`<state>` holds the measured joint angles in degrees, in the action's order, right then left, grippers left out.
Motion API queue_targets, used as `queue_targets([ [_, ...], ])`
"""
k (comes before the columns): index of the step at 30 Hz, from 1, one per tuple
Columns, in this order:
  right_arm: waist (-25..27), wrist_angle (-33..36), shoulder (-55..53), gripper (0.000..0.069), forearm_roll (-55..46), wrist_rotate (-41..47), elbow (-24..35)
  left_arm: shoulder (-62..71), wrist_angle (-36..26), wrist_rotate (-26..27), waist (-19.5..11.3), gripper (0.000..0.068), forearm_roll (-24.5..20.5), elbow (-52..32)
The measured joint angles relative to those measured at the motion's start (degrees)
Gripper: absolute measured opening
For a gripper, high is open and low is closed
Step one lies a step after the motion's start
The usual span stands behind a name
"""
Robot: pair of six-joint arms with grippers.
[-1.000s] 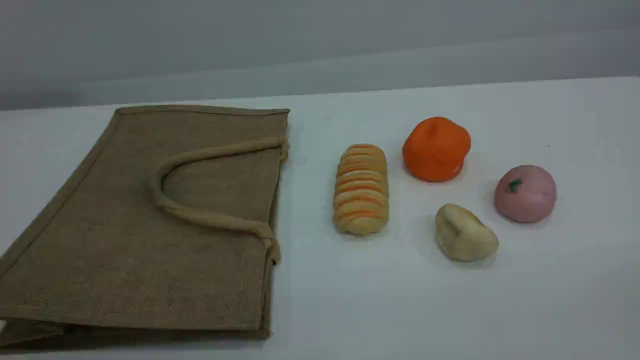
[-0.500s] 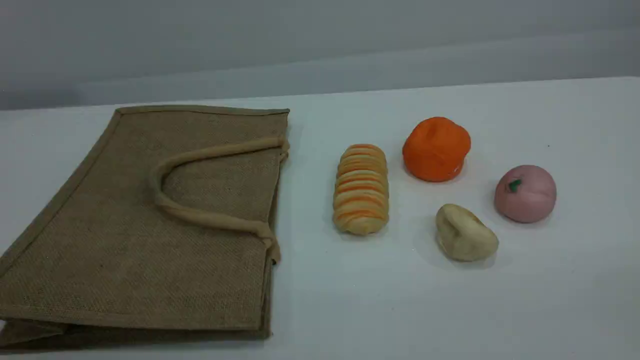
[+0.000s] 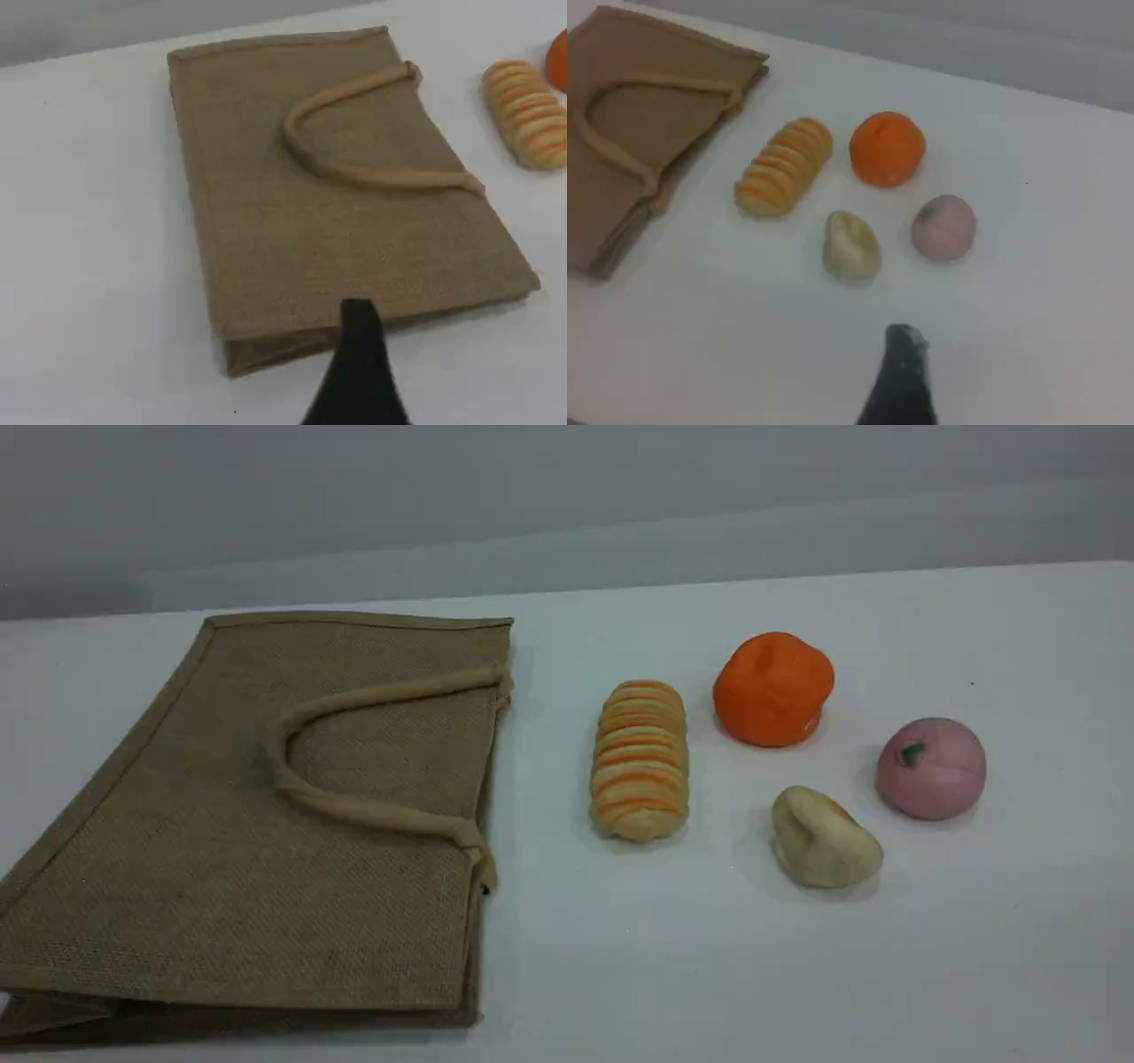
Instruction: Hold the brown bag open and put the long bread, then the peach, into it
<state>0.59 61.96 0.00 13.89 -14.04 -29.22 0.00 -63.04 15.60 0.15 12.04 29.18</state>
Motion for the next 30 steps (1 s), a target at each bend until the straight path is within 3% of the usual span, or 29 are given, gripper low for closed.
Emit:
queue_targets([
  [19,0.0,0.0,0.0,0.0533,0.0,0.4,0.0,0.0,0.1,0.1,0.1,0.0503,-0.9,0.0],
  [24,-0.1,-0.5,-0.6,0.0533,0.2,3.5,-0.2,0.9,1.8,-4.1,0.1,0.0503,-3.0,0.6],
  [30,-0.1,-2.6,-8.4,0.0533,-0.8,3.5,-4.2,7.9,5.6,-8.7,0.1,0.0503,-7.9,4.0],
])
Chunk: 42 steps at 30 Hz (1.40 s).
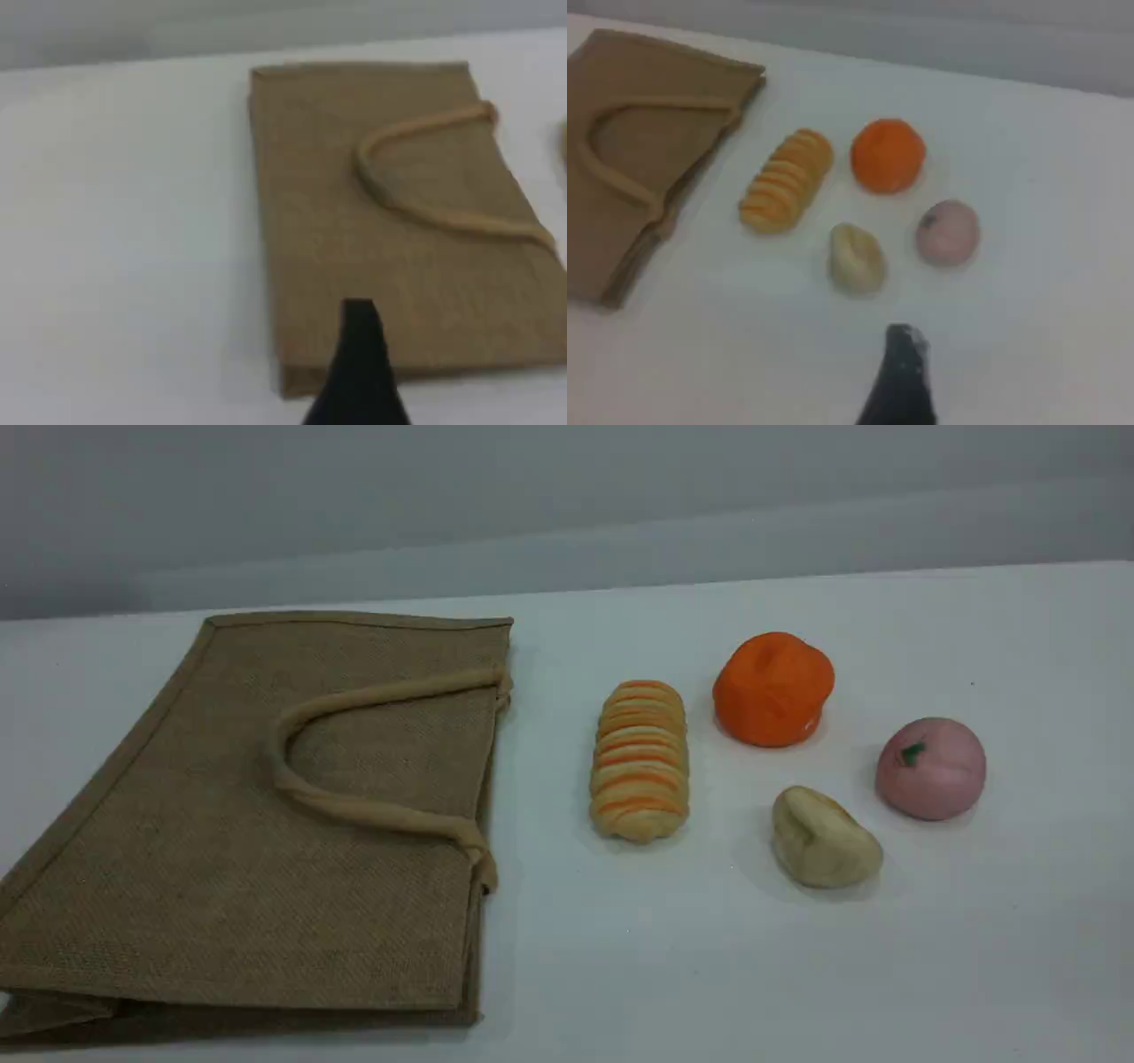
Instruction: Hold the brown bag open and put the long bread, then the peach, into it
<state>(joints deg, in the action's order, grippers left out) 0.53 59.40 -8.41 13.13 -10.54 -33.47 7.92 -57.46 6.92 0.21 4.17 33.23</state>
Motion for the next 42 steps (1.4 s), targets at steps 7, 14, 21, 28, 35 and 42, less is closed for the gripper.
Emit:
queue_targets([
  [7,0.0,-4.1,-13.2,0.0533,0.2,0.0,-8.5,16.2,2.1,-3.1,0.0,0.0503,0.1,8.4],
  [14,0.0,-4.8,-27.4,0.0533,0.5,1.4,-16.3,35.9,4.1,-4.9,0.0,0.0503,0.2,17.1],
  [21,0.0,-8.4,-39.8,0.0533,0.5,1.3,-21.1,55.4,5.0,-5.0,0.0,0.0503,0.3,25.0],
  [28,0.0,-9.4,-48.9,0.0533,1.1,1.3,-22.1,70.6,5.4,-6.1,0.0,0.0503,0.3,31.9],
  [35,0.0,-11.0,-54.4,0.0533,0.9,1.3,-22.4,80.5,5.8,-8.0,0.0,0.0503,0.3,36.6],
  [42,0.0,-14.4,-56.1,0.0533,0.9,1.2,-22.4,89.5,10.0,-10.7,0.6,0.0503,0.3,37.3],
])
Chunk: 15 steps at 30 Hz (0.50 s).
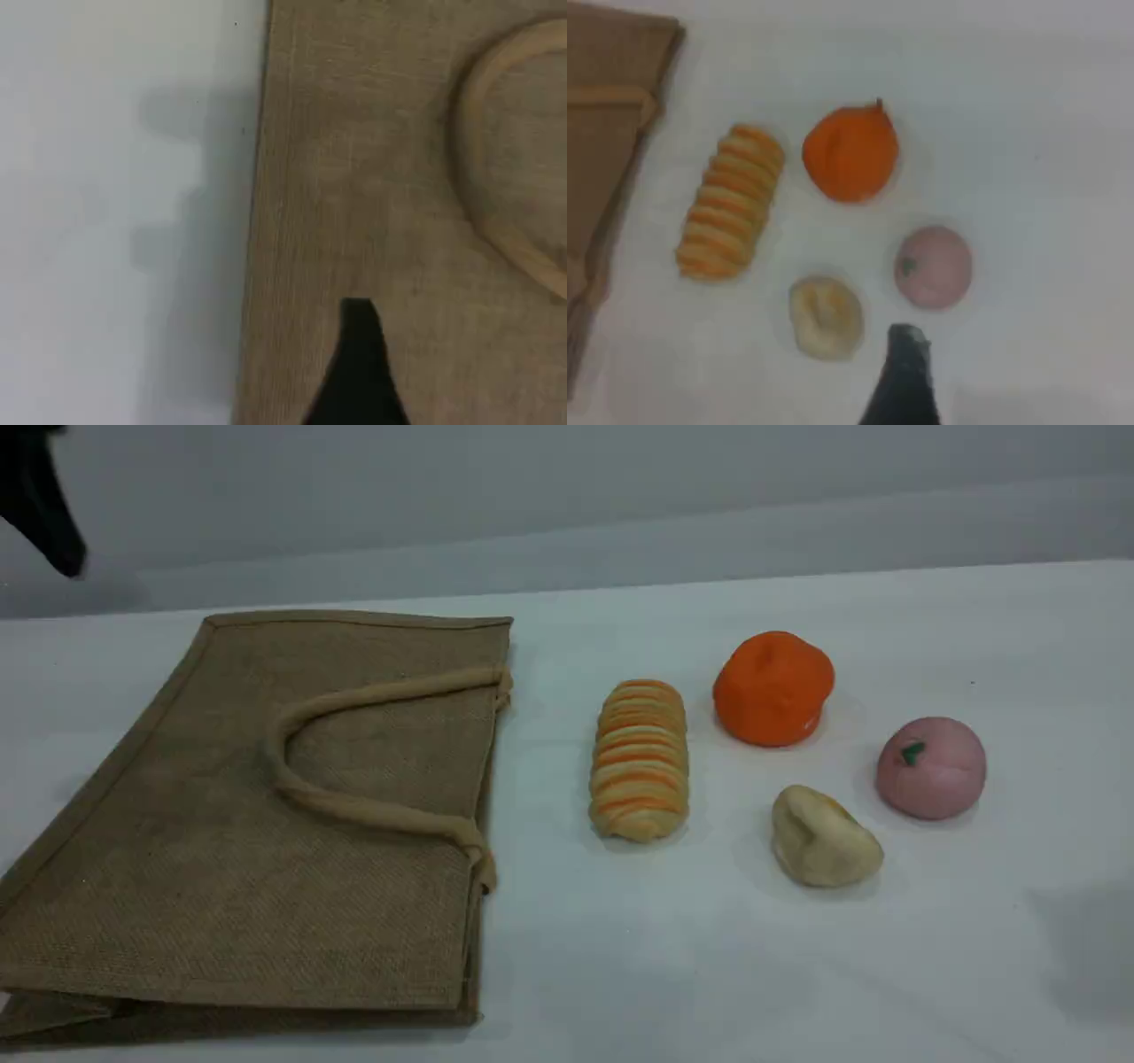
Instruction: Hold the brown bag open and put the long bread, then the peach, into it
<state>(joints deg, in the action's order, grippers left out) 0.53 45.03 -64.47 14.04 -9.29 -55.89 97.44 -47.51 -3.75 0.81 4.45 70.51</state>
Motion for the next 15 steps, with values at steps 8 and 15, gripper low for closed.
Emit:
queue_targets([
  [8,0.0,-0.2,-2.7,0.0533,0.1,0.0,0.0,9.4,6.1,-2.0,3.1,0.0503,0.4,0.3],
  [15,0.0,-0.1,-3.8,0.0533,0.1,0.0,0.0,17.1,5.7,-3.7,6.1,0.0503,0.5,6.9],
])
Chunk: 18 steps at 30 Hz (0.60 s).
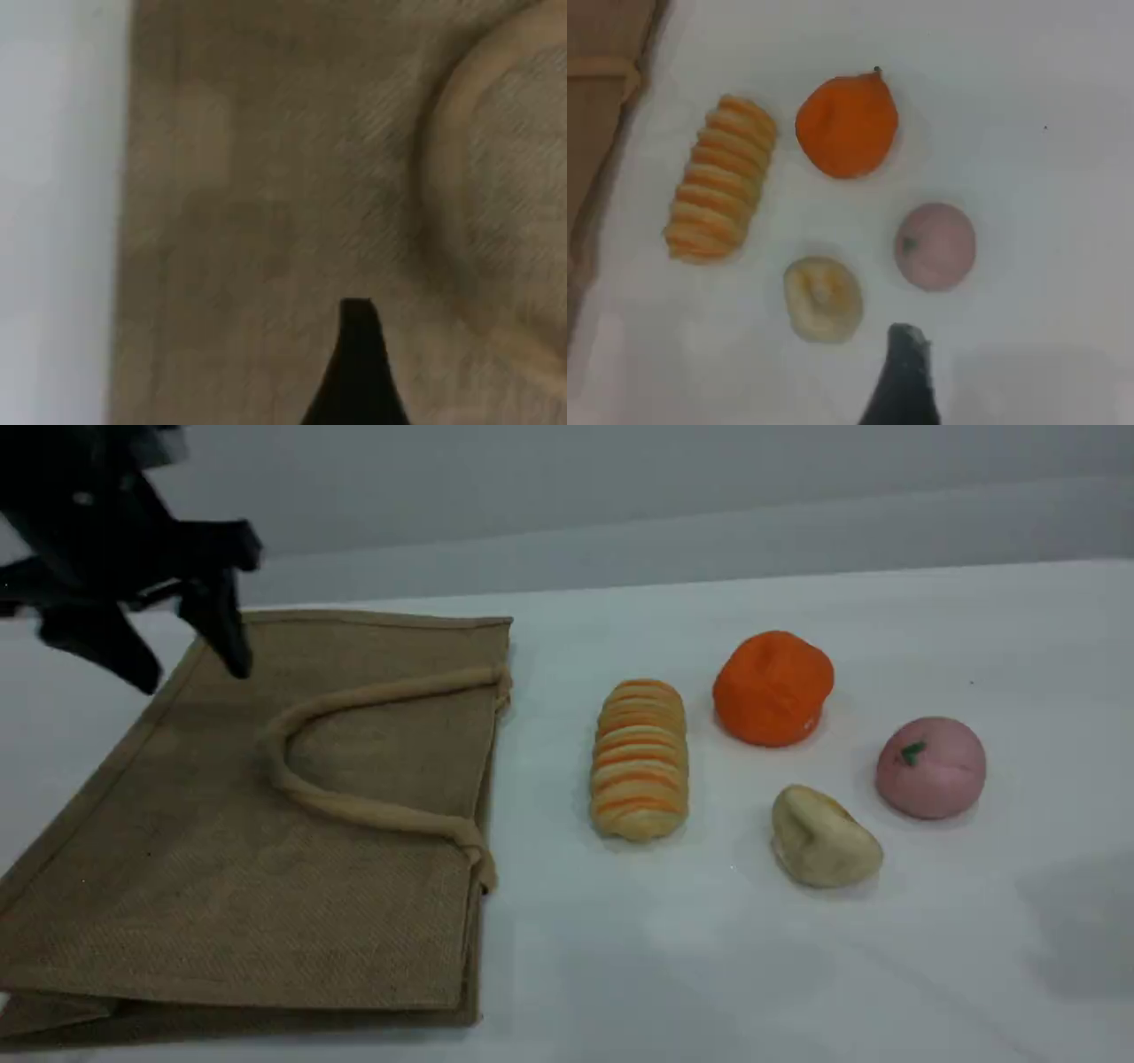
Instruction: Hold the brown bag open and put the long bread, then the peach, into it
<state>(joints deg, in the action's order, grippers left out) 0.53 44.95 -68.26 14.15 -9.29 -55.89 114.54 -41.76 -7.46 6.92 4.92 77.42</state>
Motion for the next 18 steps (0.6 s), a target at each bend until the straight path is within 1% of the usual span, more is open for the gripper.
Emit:
queue_targets([
  [4,0.0,0.0,0.0,0.0533,-0.1,0.0,0.0,4.1,-2.3,-2.0,1.2,0.0503,-0.3,4.2],
  [7,0.0,0.0,0.0,0.0533,-0.1,0.0,0.0,6.4,-2.8,-2.6,1.3,0.0503,-0.4,6.0],
  [9,0.0,0.0,0.0,0.0533,-0.1,0.0,0.0,7.4,-2.7,-3.8,1.3,0.0503,-0.5,6.4],
  [16,0.0,0.0,0.0,0.0533,-0.2,-0.1,0.0,10.8,-2.4,-3.8,1.3,0.0503,-0.5,6.8],
  [18,0.0,0.0,0.0,0.0533,-0.2,-0.1,0.0,11.7,-1.3,-3.8,1.3,0.0503,-0.5,6.8],
])
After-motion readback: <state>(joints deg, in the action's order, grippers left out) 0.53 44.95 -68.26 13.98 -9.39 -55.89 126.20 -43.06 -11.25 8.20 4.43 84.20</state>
